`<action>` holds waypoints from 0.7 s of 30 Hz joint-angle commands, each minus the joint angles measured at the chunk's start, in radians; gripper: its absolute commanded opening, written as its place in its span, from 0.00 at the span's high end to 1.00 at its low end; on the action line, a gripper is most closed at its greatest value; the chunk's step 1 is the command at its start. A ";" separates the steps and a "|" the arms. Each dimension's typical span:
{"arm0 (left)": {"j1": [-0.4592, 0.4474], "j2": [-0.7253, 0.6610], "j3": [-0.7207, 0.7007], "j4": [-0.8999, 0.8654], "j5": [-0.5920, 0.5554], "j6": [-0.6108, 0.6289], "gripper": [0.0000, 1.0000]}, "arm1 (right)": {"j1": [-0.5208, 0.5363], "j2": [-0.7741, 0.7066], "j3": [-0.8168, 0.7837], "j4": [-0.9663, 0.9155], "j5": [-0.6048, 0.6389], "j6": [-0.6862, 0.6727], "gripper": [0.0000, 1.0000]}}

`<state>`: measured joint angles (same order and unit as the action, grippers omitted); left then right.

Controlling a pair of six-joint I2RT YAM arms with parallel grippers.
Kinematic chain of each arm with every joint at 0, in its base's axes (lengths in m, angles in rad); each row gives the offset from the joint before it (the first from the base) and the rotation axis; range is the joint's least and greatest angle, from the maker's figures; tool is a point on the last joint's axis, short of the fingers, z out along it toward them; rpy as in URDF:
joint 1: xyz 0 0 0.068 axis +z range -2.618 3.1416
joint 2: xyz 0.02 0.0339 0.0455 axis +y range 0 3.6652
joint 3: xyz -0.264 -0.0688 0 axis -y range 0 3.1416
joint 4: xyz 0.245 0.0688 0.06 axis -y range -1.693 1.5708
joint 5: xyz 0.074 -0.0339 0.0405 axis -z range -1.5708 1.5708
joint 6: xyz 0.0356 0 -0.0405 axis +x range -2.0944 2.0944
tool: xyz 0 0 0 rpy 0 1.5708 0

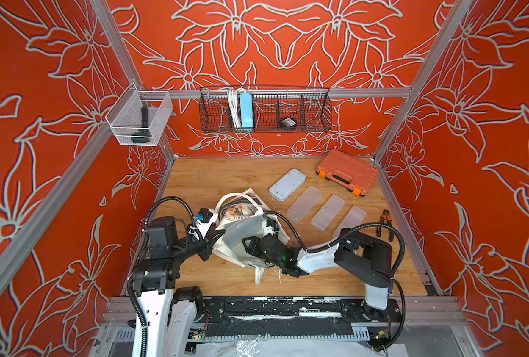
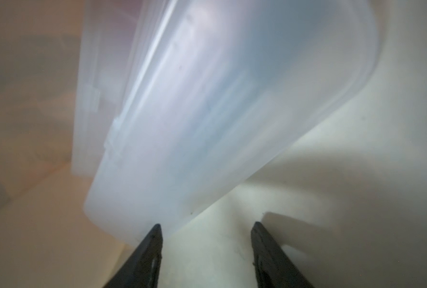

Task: Take out the pencil case from the canvas bag
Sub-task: Pick up the pencil case from the canvas bag.

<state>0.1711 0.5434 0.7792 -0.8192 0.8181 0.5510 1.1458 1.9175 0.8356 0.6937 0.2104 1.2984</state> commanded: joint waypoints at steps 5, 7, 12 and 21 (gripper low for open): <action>-0.001 -0.025 -0.011 -0.107 0.123 0.179 1.00 | -0.004 0.046 -0.018 0.046 0.166 0.305 0.19; -0.002 -0.025 -0.014 -0.113 0.121 0.190 1.00 | -0.004 0.050 -0.008 0.021 0.175 0.352 0.15; -0.008 -0.029 -0.015 -0.113 0.129 0.195 1.00 | -0.004 0.077 0.015 -0.054 0.197 0.490 0.06; -0.022 -0.038 0.001 -0.124 0.165 0.164 1.00 | -0.005 0.223 0.046 -0.007 0.178 0.733 0.02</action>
<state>0.1619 0.5285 0.7551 -0.9180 0.8707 0.7063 1.1610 2.0357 0.9150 0.7971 0.3676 1.8641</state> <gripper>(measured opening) 0.100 0.983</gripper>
